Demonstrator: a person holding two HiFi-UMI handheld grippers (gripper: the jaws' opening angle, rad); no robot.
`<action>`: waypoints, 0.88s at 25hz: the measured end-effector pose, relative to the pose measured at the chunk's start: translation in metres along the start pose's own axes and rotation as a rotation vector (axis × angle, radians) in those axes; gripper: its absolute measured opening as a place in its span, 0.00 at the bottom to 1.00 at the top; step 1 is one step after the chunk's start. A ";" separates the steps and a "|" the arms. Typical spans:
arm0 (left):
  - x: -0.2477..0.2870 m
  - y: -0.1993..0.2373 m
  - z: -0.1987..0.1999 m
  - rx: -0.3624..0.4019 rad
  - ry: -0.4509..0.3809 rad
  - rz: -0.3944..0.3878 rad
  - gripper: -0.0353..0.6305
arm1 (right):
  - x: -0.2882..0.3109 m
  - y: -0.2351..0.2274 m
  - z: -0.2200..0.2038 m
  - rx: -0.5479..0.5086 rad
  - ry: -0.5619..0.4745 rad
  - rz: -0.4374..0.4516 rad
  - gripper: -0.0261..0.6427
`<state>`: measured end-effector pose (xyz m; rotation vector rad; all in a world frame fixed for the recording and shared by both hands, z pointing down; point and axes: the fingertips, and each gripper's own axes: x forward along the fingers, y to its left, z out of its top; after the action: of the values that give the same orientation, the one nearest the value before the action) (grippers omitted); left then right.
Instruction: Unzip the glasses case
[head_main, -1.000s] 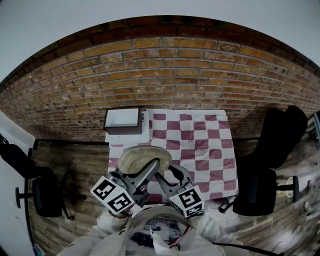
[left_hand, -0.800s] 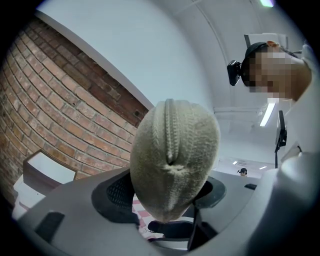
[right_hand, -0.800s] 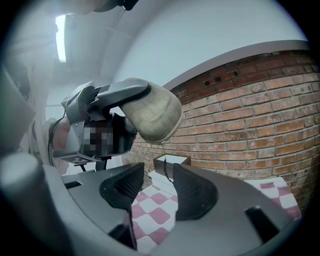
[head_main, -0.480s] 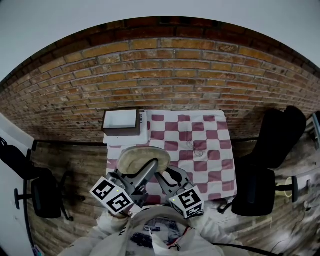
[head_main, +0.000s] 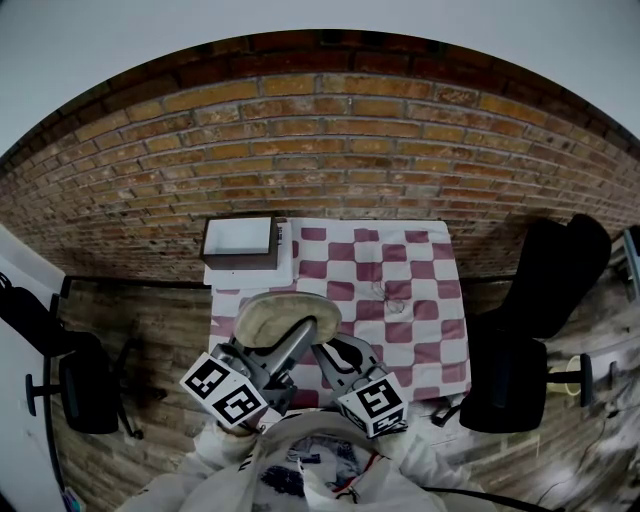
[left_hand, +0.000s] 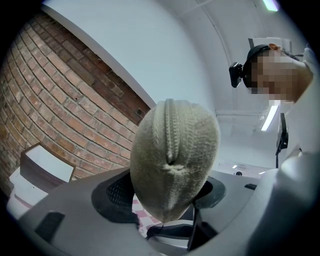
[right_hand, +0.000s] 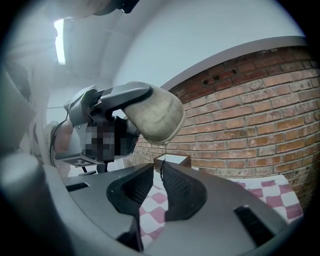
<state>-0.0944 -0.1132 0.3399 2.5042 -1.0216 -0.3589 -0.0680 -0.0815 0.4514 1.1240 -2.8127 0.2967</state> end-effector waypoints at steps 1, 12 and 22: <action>0.000 0.000 0.000 -0.001 0.002 -0.001 0.49 | 0.000 0.000 0.000 0.002 0.001 0.000 0.14; -0.001 0.001 -0.002 -0.003 0.005 -0.006 0.49 | 0.001 0.001 -0.003 0.010 0.002 0.000 0.10; -0.002 0.006 -0.002 -0.009 0.004 -0.001 0.49 | 0.004 0.004 -0.007 0.002 0.018 0.015 0.07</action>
<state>-0.0989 -0.1153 0.3444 2.4960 -1.0152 -0.3583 -0.0737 -0.0799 0.4580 1.0949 -2.8067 0.3092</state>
